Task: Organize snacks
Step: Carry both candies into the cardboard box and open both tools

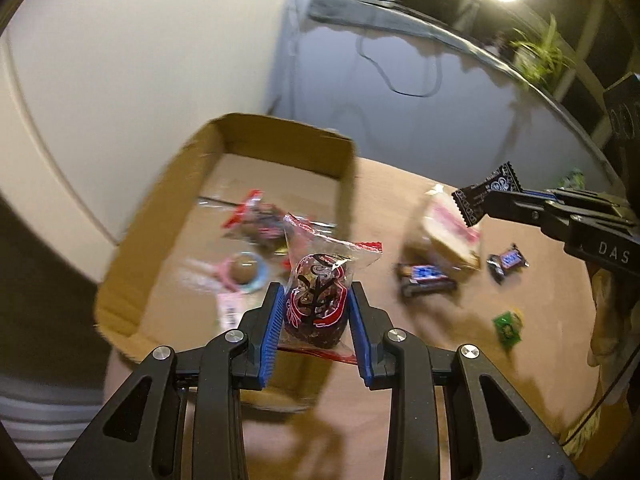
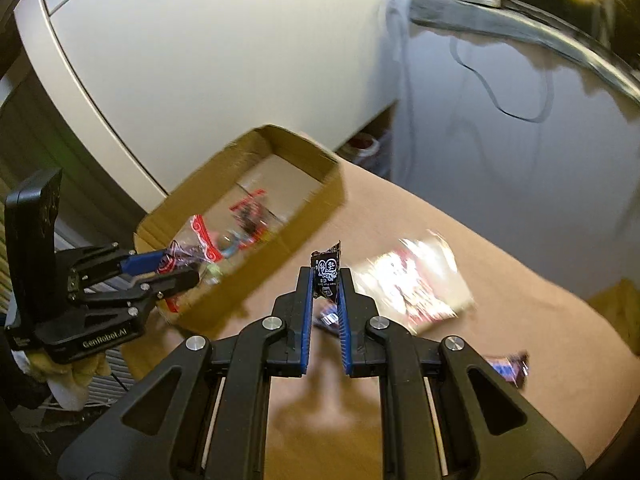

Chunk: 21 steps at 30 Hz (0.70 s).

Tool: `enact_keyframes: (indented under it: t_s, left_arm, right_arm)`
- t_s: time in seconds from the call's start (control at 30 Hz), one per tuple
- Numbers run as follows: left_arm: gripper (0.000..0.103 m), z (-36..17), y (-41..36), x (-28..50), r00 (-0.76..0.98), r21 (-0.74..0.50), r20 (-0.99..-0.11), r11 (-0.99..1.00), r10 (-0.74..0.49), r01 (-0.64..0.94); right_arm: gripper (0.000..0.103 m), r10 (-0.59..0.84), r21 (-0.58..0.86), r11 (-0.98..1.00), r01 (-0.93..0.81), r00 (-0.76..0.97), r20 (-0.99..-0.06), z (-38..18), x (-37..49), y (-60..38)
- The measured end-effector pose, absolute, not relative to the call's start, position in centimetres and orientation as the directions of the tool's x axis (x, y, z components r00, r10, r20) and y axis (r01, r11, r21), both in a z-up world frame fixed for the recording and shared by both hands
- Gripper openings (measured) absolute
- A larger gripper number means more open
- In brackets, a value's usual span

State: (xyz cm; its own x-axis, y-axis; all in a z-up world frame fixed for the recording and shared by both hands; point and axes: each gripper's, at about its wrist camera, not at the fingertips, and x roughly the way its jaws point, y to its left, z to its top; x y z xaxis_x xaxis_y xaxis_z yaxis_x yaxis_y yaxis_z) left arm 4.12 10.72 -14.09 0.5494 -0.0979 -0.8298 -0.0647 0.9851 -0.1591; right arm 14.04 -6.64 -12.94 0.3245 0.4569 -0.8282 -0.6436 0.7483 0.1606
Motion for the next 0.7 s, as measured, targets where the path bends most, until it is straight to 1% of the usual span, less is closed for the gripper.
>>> enact_keyframes:
  t_s: [0.33, 0.7]
  left_arm:
    - [0.03, -14.5, 15.2, 3.9, 0.557, -0.145, -0.83, 0.975, -0.028, -0.168]
    - [0.031, -15.5, 16.5, 4.6, 0.542, -0.146, -0.84, 0.971, -0.021, -0.19]
  right_arm:
    - [0.012, 0.467, 0.176, 0.702, -0.69, 0.26, -0.845, -14.9, 16.9, -0.1]
    - [0.012, 0.446, 0.189, 0.697, -0.692, 0.211, -0.87, -17.0, 19.3, 4.0]
